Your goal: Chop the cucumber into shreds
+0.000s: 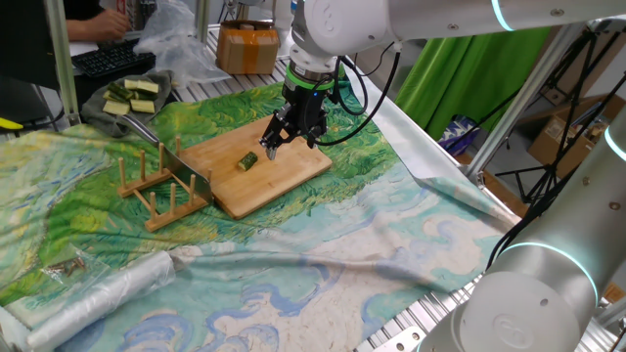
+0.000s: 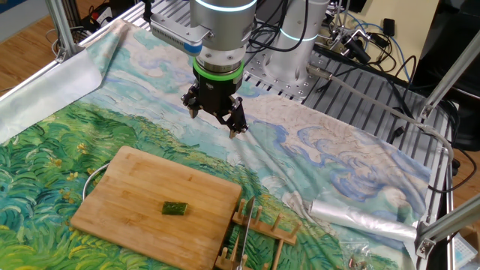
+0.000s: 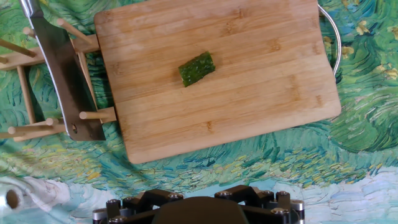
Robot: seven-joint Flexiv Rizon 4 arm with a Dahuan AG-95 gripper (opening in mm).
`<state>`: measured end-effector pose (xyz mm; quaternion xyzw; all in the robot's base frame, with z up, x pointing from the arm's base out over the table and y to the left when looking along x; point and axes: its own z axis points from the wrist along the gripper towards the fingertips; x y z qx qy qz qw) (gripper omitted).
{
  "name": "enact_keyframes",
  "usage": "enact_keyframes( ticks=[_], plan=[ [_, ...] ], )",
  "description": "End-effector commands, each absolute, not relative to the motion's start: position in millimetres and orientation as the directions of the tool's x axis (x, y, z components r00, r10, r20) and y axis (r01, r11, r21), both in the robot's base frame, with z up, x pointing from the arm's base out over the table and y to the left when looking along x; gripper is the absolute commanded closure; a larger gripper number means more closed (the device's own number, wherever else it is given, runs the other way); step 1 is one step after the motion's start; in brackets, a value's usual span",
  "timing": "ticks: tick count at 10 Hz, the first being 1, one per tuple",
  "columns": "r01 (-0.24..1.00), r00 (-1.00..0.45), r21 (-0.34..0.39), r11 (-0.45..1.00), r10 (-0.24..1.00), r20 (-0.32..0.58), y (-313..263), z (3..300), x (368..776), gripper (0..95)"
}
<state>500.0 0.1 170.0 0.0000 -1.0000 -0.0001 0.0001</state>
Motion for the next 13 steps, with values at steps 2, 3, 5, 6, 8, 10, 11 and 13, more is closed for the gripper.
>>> enact_keyframes(
  ticks=[2,3,5,6,8,10,11,13],
  plan=[
    [0.207,-0.977,0.039,0.977,0.209,-0.045,0.1,169.7,500.1,95.0],
    [0.201,-0.978,0.038,0.979,0.203,-0.046,0.3,169.2,500.2,95.0],
    [0.181,-0.982,0.041,0.983,0.183,-0.047,0.6,168.3,500.5,95.0],
    [0.173,-0.983,0.042,0.984,0.175,-0.047,0.6,168.3,500.6,95.0],
    [0.169,-0.984,0.042,0.985,0.171,-0.047,0.6,168.2,500.6,95.0],
    [0.164,-0.985,0.041,0.986,0.166,-0.048,0.7,167.9,500.7,95.0],
    [0.160,-0.985,0.042,0.986,0.162,-0.051,0.8,167.6,500.8,95.0],
    [0.146,-0.987,0.044,0.988,0.149,-0.059,2.4,165.2,501.8,95.0]
  ],
)
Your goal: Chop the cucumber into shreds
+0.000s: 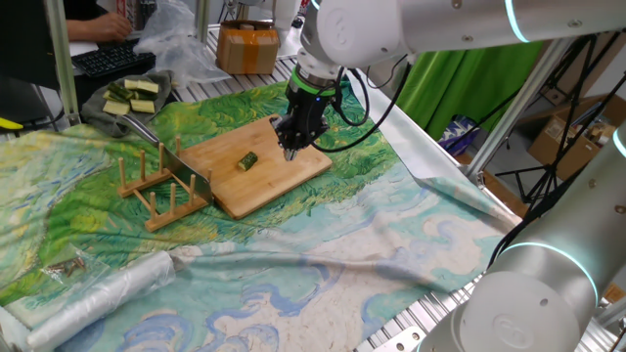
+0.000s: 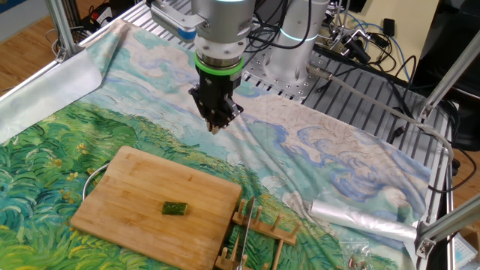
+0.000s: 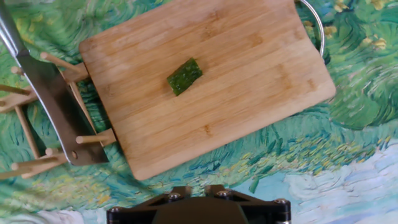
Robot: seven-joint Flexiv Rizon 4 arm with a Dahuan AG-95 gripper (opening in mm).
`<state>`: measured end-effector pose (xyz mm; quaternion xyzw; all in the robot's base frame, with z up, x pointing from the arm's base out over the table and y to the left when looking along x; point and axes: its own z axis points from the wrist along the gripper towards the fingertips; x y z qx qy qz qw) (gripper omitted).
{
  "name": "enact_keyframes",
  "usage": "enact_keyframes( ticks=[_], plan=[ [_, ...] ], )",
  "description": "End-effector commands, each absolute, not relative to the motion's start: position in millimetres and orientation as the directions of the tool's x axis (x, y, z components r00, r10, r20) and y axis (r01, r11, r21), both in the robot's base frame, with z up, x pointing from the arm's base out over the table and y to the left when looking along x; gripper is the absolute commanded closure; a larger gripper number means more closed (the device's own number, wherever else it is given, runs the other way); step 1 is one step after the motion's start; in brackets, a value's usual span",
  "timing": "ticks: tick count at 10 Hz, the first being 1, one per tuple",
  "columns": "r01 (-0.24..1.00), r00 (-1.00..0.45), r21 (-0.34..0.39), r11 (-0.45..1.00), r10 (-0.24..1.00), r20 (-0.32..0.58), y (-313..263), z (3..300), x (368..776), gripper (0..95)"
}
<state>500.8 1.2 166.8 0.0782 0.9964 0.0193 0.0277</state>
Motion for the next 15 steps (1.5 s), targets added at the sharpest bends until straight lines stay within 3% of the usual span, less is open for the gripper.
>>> enact_keyframes(
  ticks=[1,7,10,15],
  plan=[
    [0.132,-0.989,0.042,0.990,0.135,-0.063,5.8,163.6,504.4,95.0],
    [-0.012,-0.998,0.026,1.000,-0.010,-0.067,37.9,164.9,562.4,95.0],
    [-0.030,-0.998,0.025,0.999,-0.029,-0.064,49.2,165.6,587.6,95.0],
    [-0.027,-0.997,0.023,0.999,-0.025,-0.068,66.7,142.6,618.2,95.0]
  ],
)
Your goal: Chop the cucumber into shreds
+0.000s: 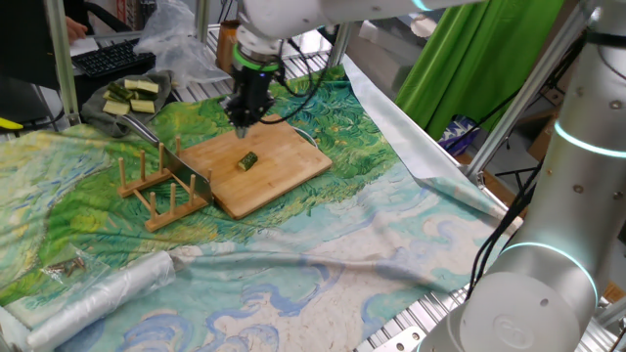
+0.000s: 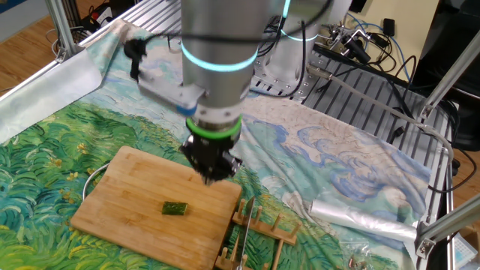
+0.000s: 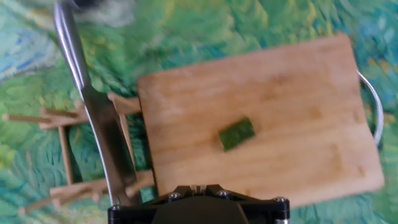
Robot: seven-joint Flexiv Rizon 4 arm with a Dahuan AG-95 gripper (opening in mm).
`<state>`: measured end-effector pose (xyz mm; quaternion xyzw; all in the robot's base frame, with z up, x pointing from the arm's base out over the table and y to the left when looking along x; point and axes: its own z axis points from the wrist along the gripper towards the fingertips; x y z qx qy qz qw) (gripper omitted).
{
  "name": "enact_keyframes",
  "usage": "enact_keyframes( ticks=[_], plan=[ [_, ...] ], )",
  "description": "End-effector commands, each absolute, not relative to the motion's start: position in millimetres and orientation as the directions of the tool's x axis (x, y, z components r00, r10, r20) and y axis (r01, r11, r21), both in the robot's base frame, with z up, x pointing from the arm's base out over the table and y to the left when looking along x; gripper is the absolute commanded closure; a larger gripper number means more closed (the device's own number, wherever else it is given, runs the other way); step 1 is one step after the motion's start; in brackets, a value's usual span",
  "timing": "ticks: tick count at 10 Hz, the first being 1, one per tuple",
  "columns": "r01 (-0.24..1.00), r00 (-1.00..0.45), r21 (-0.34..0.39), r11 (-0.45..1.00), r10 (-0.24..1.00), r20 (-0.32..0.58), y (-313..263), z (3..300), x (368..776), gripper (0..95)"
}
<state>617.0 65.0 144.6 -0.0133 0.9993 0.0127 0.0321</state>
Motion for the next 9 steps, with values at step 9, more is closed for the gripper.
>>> enact_keyframes(
  ticks=[9],
  plan=[
    [-0.089,-0.994,0.034,0.995,-0.086,-0.073,72.2,142.5,622.8,95.0]
  ],
)
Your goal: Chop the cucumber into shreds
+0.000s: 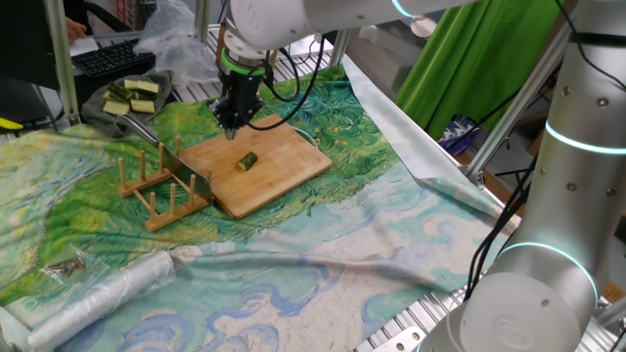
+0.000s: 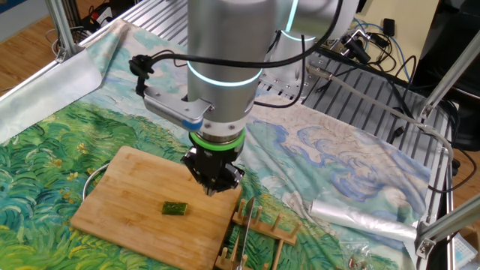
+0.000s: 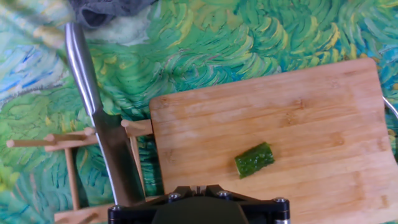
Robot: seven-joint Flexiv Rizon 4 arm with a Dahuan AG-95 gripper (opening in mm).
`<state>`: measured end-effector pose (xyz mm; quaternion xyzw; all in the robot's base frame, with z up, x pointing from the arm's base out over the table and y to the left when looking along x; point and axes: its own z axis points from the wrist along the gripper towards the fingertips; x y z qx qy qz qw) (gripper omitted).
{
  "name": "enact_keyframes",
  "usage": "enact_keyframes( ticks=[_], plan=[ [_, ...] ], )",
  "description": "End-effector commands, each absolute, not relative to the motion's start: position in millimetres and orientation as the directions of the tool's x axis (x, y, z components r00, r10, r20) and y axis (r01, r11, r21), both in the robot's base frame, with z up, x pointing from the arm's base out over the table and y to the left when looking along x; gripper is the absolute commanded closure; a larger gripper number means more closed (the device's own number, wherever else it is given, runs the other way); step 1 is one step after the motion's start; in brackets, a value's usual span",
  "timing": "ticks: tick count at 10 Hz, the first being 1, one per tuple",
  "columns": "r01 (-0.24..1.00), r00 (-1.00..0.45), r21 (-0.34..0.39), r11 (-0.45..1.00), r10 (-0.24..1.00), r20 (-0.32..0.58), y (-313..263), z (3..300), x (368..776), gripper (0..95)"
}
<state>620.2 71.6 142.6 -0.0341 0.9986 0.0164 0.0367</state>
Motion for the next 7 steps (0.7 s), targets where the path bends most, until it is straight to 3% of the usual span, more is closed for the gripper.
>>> enact_keyframes(
  ticks=[1,3,4,5,6,7],
  plan=[
    [-0.065,-0.996,0.031,0.997,-0.063,-0.064,72.2,142.5,622.8,95.0],
    [-0.073,-0.996,0.030,0.997,-0.072,-0.050,72.2,142.5,622.8,95.0],
    [-0.075,-0.996,0.041,0.996,-0.073,-0.052,72.2,142.5,622.8,57.0],
    [-0.098,-0.994,0.052,0.994,-0.095,-0.058,72.2,142.5,622.8,38.0],
    [-0.104,-0.993,0.062,0.993,-0.100,-0.063,72.2,142.5,622.8,57.0],
    [-0.105,-0.993,0.079,0.991,-0.100,-0.066,72.2,142.5,622.8,57.0]
  ],
)
